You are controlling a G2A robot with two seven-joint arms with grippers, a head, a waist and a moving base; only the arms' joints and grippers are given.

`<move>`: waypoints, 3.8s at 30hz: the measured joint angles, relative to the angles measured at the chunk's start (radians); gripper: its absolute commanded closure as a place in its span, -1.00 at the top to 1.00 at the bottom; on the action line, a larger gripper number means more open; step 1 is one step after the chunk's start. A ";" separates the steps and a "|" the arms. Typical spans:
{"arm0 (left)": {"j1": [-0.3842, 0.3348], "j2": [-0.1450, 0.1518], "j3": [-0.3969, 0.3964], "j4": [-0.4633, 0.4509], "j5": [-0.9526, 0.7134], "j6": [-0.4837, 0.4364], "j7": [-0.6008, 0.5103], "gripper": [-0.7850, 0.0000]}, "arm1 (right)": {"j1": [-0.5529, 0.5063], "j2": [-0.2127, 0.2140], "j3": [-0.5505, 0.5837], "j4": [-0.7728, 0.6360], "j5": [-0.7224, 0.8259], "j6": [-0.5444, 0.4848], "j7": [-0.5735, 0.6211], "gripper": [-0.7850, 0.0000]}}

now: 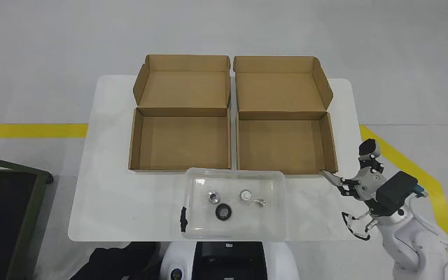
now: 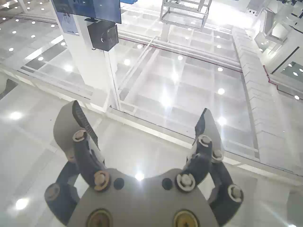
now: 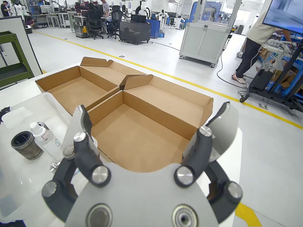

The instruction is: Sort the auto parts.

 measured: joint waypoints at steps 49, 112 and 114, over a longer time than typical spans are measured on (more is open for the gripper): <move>0.000 0.000 0.000 0.000 0.000 0.000 0.000 1.00 | 0.064 0.011 -0.178 -0.040 -0.115 -0.076 0.097 1.00; 0.000 0.000 0.000 0.000 0.000 0.000 0.000 1.00 | 0.292 0.040 -0.625 0.088 -0.335 -0.180 0.464 -0.29; 0.000 0.000 0.000 0.000 0.000 0.000 0.000 1.00 | 0.293 0.041 -0.626 0.092 -0.335 -0.172 0.464 -0.38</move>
